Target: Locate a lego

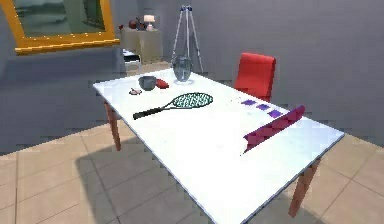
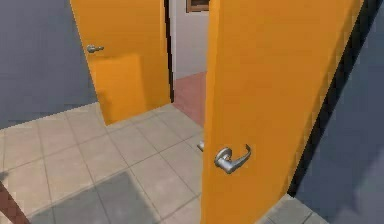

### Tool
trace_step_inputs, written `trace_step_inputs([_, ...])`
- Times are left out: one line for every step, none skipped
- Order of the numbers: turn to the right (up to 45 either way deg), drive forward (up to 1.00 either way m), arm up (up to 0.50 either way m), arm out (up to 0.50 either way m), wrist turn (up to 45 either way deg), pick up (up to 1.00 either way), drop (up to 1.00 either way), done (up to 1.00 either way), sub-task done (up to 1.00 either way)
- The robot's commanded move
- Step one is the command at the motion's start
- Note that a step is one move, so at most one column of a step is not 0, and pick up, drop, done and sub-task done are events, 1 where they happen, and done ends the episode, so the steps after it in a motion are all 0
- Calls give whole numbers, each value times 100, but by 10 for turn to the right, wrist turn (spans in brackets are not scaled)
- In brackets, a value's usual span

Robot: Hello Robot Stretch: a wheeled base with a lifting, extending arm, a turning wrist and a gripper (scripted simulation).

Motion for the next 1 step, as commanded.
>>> trace_step_inputs([-90,0,0,0,0,0,0,0,0])
